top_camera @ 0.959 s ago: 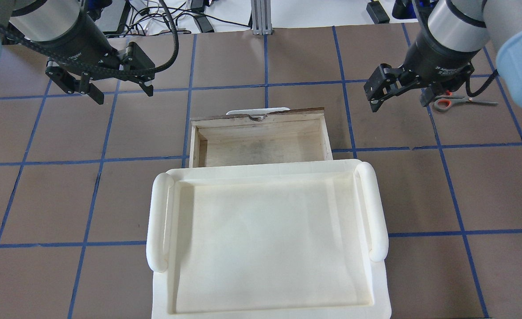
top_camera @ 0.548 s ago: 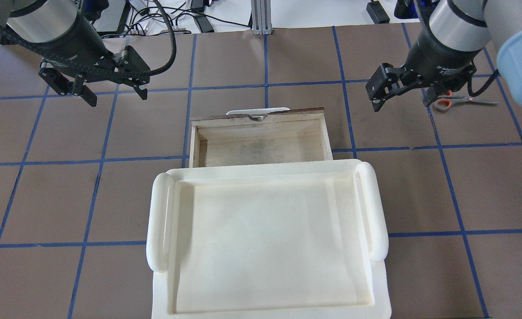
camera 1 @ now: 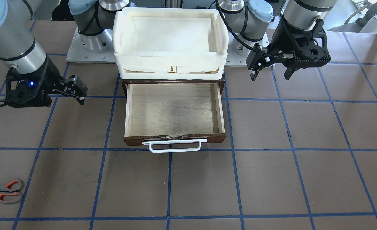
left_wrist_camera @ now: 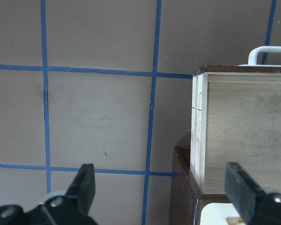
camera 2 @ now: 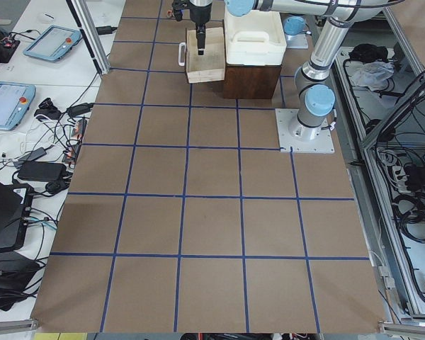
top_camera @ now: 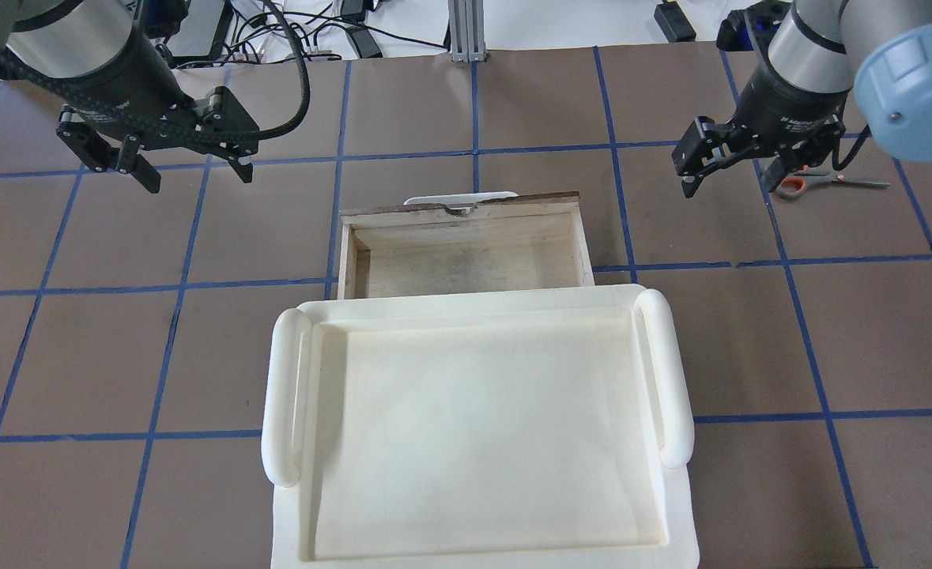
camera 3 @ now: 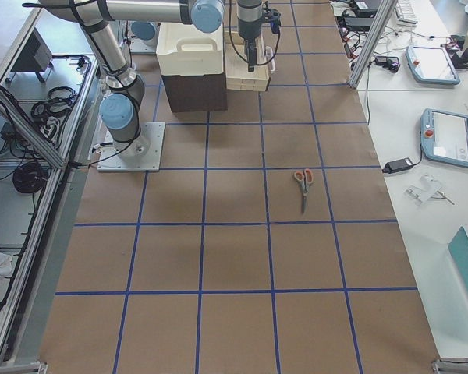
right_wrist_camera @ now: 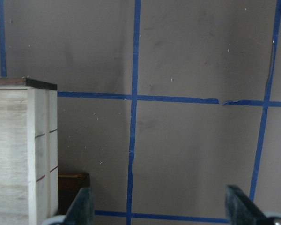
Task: Put scissors in drawer and close it
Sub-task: 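Move the right gripper outward toward the grey-and-orange scissors on the table, then lower the right gripper over the scissors and close on their blades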
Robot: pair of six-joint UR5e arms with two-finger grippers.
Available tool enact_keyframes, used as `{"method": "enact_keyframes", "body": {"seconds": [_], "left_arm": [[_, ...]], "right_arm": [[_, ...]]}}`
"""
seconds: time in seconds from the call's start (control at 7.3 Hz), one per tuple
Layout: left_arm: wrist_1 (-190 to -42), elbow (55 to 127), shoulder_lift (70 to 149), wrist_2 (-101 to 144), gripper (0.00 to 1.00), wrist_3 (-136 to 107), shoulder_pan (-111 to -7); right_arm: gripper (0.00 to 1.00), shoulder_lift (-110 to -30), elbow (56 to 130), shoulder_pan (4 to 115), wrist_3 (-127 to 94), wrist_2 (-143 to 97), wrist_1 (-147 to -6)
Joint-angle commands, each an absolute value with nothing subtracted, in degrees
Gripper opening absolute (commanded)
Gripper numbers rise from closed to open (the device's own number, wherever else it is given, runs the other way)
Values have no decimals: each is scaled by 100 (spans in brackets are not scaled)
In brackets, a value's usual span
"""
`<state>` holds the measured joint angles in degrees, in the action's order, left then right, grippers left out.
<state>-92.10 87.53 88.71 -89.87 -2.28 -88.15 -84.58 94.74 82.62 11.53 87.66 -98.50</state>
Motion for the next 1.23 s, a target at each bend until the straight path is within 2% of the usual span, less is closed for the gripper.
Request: {"method": "enact_keyframes", "body": {"seconds": [0.0,0.27,0.55,1.1], "left_arm": [[-9211,8754,8877,-8991,100,-229,-8815],[-9211,8763,8877,-8982,100,-229,-8815],[-9185,8876,8859,-8974,100,-229,-8824],[-9193,8895,8842,-9009,100,-229,-8815]], "right_arm": [[100,-7510,9475,7668,2532,8955,-10572],[100,-6814,9475,6754,4945,8886,-11510],[100,-6497,9361,6478,6897,8894,-12388],[100,-5530,8553,6074,9418,8396,-12577]]}}
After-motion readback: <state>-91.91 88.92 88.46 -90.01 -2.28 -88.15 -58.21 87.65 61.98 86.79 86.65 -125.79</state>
